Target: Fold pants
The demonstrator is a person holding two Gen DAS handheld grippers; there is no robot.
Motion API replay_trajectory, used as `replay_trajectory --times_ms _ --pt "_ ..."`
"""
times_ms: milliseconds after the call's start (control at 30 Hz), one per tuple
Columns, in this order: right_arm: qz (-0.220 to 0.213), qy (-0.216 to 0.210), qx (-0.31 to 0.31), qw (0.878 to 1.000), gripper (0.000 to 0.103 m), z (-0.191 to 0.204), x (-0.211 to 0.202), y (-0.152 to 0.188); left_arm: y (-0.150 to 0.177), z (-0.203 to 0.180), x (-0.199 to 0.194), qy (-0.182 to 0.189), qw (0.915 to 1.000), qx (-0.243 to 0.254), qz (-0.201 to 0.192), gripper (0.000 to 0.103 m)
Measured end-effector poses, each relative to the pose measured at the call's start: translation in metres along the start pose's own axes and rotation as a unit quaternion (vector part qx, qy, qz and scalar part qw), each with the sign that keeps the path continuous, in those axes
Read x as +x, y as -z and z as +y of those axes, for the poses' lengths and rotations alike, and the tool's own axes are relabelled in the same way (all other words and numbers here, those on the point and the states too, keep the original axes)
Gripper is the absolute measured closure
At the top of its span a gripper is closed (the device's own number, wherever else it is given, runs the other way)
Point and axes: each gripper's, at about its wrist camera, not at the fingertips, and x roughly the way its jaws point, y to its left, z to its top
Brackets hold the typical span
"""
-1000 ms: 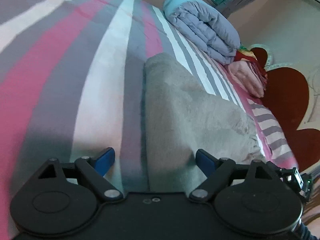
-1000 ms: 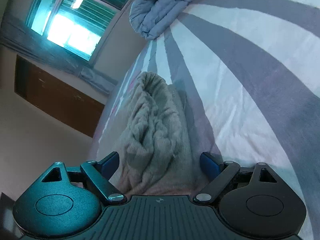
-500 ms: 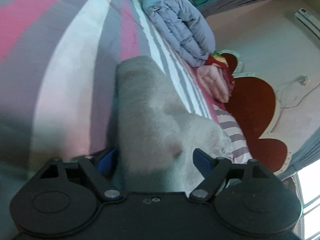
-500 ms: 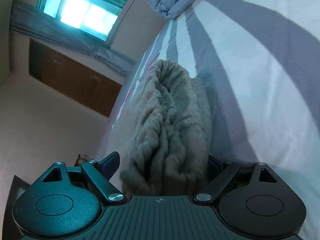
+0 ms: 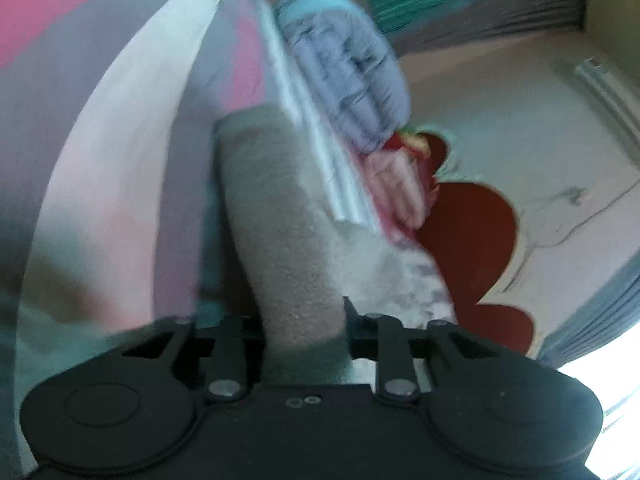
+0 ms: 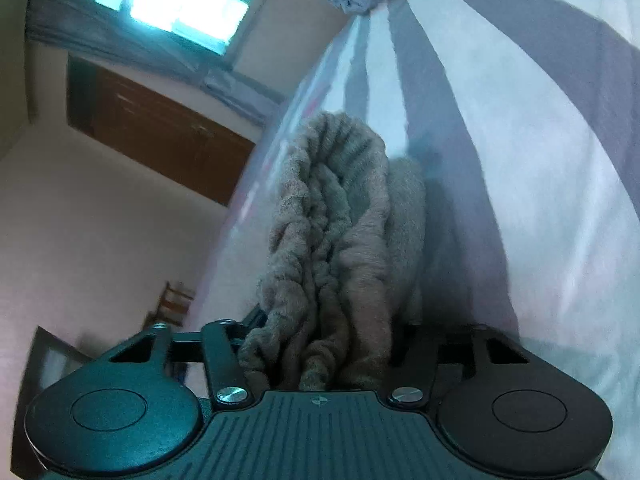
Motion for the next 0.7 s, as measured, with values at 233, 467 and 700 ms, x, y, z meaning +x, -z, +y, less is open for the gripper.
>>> replay_trajectory --times_ms 233,467,700 --pt "-0.01 -0.034 -0.067 0.997 0.055 0.04 0.005 -0.058 -0.064 -0.03 0.003 0.009 0.9979 0.054 -0.033 0.087" --pt "-0.011 -0.044 -0.079 0.996 0.055 0.043 0.075 -0.145 -0.147 -0.016 0.048 -0.039 0.9948 0.084 -0.042 0.086" --pt "0.014 0.076 -0.059 0.995 0.026 -0.03 0.145 -0.176 -0.143 0.038 0.087 -0.117 0.9868 0.101 -0.049 0.035"
